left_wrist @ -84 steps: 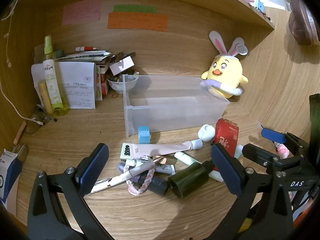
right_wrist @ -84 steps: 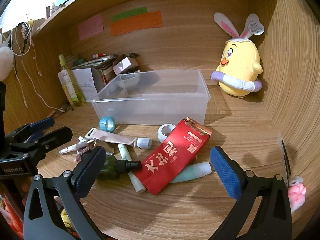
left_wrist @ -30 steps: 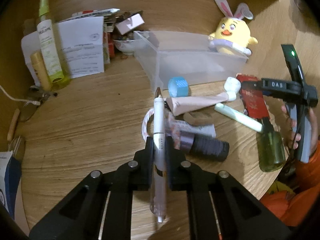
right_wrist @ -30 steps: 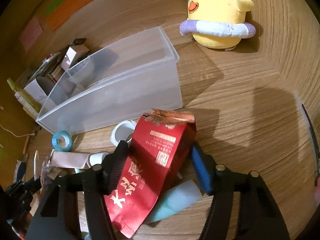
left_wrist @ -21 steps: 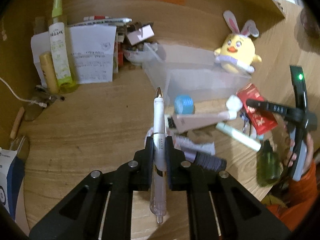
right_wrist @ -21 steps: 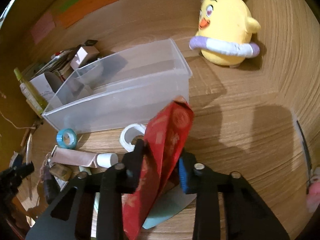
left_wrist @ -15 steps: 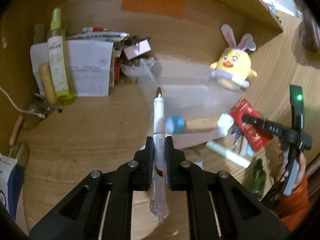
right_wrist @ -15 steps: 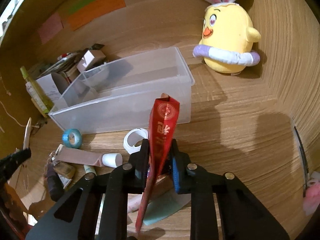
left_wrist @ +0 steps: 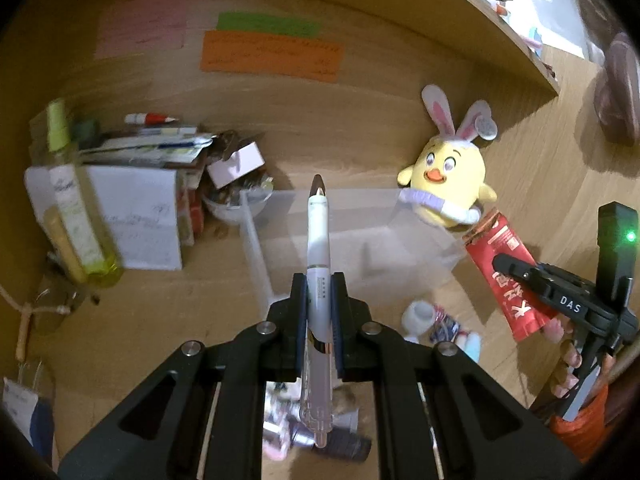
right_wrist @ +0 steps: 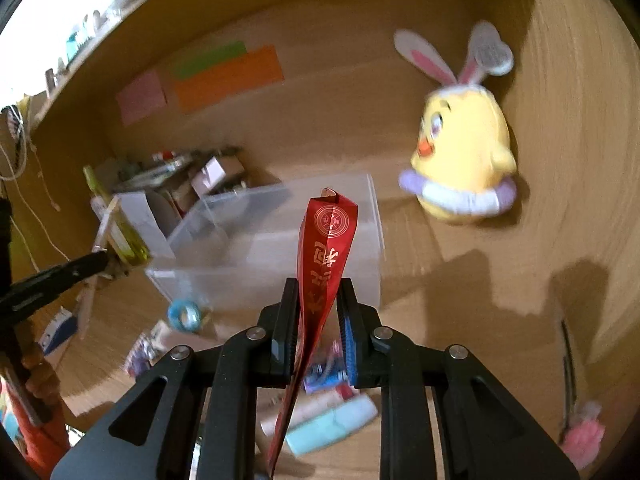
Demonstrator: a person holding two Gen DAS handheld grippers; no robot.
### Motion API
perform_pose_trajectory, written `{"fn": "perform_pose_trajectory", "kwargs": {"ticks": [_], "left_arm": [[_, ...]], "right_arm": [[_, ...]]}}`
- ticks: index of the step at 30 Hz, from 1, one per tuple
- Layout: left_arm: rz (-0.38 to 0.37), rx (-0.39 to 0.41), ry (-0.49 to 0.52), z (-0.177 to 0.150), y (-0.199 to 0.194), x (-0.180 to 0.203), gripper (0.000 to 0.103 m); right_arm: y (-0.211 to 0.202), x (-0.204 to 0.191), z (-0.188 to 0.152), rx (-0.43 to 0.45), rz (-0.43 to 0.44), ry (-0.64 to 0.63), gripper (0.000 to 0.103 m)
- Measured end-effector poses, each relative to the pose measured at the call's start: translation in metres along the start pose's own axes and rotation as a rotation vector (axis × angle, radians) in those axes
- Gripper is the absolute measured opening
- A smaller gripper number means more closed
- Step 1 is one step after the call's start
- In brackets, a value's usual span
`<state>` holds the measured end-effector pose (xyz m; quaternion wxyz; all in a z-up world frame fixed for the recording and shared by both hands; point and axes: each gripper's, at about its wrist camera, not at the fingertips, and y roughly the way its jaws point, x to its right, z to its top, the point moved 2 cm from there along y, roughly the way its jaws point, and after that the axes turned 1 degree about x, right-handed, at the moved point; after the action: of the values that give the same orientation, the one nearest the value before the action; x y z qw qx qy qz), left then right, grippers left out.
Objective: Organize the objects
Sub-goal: 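Carry the white pen and red packet with both tools into the clear bin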
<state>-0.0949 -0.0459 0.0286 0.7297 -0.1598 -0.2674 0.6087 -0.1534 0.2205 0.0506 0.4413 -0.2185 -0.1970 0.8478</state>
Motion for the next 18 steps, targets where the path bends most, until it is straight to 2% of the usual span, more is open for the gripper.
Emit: {"fn": "perform_pose_trajectory", "kwargs": {"ticks": [6,12,18], "left_arm": [[-0.013,-0.039,-0.020,0.023,0.030,0.000,0.010],[0.038,-0.075,-0.039,0.043,0.066,-0.005,0.010],[0.070,-0.124,-0.053,0.050,0.099,-0.010,0.010]], "right_arm": [[0.019,-0.010,0.031,0.030,0.003,-0.055,0.017],[0.053,-0.017,0.053,0.004,0.017,-0.077,0.017],[0.094,-0.024,0.067,-0.061,0.019,-0.117,0.017]]}}
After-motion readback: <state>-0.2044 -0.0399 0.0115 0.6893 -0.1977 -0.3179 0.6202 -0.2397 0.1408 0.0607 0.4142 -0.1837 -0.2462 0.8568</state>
